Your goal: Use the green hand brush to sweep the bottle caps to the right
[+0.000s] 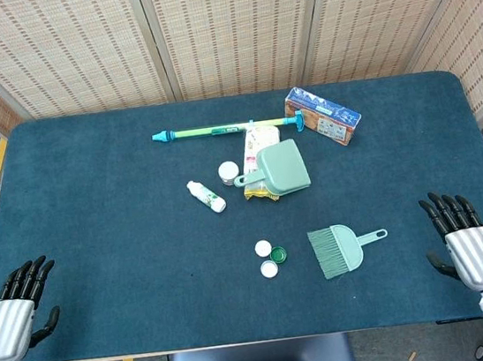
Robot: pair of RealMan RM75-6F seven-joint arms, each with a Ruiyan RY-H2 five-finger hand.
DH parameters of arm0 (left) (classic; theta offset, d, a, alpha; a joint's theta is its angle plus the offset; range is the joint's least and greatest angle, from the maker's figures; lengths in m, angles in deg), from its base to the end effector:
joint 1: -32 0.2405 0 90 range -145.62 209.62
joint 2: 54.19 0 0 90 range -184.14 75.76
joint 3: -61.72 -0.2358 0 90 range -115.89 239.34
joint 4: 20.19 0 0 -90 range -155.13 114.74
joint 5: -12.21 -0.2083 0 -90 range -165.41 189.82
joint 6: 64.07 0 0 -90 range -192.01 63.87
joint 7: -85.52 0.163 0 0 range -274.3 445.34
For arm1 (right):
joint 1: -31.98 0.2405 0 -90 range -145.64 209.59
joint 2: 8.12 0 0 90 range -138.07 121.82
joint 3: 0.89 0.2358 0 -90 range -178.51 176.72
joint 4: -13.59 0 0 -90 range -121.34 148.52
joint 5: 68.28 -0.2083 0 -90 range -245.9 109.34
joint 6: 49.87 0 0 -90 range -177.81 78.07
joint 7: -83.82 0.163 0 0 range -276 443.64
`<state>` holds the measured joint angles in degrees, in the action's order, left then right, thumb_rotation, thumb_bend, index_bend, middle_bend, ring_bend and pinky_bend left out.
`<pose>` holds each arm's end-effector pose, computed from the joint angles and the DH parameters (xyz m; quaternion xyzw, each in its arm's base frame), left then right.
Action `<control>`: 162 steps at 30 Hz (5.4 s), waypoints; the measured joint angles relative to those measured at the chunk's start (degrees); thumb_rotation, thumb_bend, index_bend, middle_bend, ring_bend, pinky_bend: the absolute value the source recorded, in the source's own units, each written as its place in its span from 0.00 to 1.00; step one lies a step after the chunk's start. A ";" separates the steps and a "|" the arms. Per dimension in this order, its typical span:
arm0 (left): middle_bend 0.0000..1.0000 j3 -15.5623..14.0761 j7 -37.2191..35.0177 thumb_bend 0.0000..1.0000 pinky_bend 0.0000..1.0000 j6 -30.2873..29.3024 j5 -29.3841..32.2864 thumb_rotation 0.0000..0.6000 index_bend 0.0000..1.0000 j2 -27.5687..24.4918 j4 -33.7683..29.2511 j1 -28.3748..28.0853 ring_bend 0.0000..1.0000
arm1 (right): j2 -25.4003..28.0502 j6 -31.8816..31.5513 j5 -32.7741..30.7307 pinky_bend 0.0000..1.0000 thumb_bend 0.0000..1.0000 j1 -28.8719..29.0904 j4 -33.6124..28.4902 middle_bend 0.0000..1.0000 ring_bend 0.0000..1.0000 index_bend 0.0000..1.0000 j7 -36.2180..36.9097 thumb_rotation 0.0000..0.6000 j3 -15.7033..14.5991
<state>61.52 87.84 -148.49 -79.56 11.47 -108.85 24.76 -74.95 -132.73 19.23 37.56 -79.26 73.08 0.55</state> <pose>-0.2849 0.1989 0.1330 -0.6574 -0.3462 -0.3752 0.5542 -0.2834 -0.1958 0.1252 0.6435 -0.3539 0.3409 0.5869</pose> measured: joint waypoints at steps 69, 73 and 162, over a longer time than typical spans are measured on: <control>0.00 0.20 -1.17 0.42 0.10 2.71 2.78 1.00 0.00 -0.12 0.40 -1.13 0.00 | -22.56 22.26 -7.58 0.01 0.27 16.31 24.29 0.41 0.18 0.48 -13.37 1.00 0.67; 0.00 0.20 -1.01 0.42 0.10 2.69 2.77 1.00 0.00 -0.09 0.34 -1.15 0.00 | -23.02 22.16 -7.74 0.04 0.29 16.41 24.62 0.47 0.25 0.57 -13.58 1.00 0.60; 0.00 -0.02 -4.91 0.42 0.10 1.01 1.51 1.00 0.00 -2.09 -0.15 -0.48 0.00 | -24.69 12.08 -49.21 0.12 0.37 56.85 -10.95 0.83 0.55 0.90 -103.87 1.00 -5.98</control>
<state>61.51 82.93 -147.48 -78.04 9.38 -108.99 24.28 -99.64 -120.65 -29.98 94.41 -90.20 -30.79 -5.43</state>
